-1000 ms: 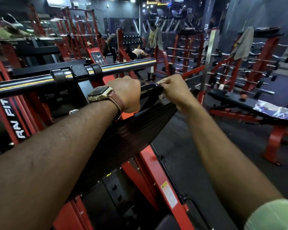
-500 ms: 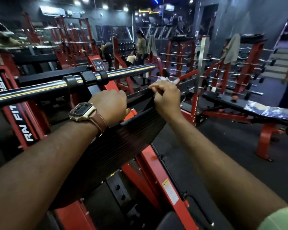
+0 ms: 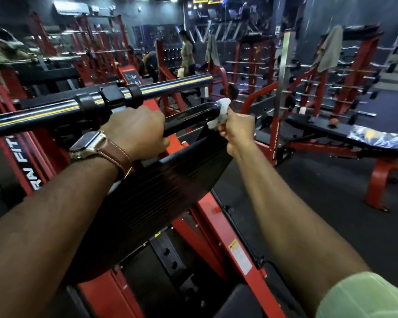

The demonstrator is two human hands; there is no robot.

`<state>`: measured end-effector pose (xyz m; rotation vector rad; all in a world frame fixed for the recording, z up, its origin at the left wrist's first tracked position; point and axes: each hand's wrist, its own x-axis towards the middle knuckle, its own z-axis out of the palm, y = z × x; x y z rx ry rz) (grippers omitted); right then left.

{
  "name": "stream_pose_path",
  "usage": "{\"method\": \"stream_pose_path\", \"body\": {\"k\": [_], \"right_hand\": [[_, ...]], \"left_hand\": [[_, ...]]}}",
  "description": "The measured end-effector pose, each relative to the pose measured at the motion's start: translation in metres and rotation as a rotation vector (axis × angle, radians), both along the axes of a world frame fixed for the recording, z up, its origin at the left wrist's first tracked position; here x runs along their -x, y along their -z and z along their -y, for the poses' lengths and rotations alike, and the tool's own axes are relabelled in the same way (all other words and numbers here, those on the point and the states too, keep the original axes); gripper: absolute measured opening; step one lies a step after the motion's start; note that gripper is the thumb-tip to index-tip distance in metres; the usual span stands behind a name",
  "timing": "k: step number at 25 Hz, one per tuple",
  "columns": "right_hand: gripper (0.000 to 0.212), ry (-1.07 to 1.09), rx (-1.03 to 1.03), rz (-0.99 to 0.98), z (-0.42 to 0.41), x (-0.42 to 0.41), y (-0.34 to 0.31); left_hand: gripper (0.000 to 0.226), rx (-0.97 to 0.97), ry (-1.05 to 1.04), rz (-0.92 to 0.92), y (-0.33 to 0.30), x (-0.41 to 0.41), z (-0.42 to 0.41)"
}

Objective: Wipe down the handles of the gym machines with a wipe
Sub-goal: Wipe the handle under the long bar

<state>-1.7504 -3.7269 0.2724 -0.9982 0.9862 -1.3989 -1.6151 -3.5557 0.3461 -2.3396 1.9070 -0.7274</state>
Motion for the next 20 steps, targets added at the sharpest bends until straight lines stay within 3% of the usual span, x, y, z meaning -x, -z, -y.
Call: {"method": "stream_pose_path", "body": {"k": [3,5,7,10,12,14,17,19,20], "right_hand": [[0.035,0.243,0.426,-0.381,-0.015,-0.011,-0.003],[0.03,0.311,0.692,-0.518,-0.029,-0.018,-0.011],[0.03,0.306,0.607,-0.584,-0.009,-0.019,-0.021],[0.036,0.232,0.22,-0.468,0.024,-0.013,-0.031],[0.036,0.237,0.19,-0.501,0.013,-0.017,-0.033],[0.031,0.297,0.469,-0.605,-0.03,-0.034,-0.027],[0.015,0.21,1.014,-0.517,-0.098,-0.046,0.0],[0.022,0.239,1.084,-0.454,-0.092,-0.036,0.0],[0.021,0.294,0.966,-0.436,-0.07,-0.031,0.001]], "left_hand": [[0.03,0.024,0.003,-0.001,0.002,0.0,0.0],[0.029,0.035,0.004,0.001,0.002,0.001,-0.001],[0.03,0.035,0.0,-0.003,0.001,0.002,-0.002],[0.031,0.018,-0.001,0.011,0.001,0.004,-0.002],[0.031,0.005,-0.001,0.015,0.0,0.005,-0.001],[0.029,0.011,0.001,0.002,0.0,0.004,-0.002],[0.026,0.028,0.031,-0.018,-0.001,0.006,-0.006],[0.027,0.028,0.043,-0.038,-0.001,0.004,-0.008],[0.027,0.025,0.05,-0.065,-0.001,0.003,-0.008]]}}
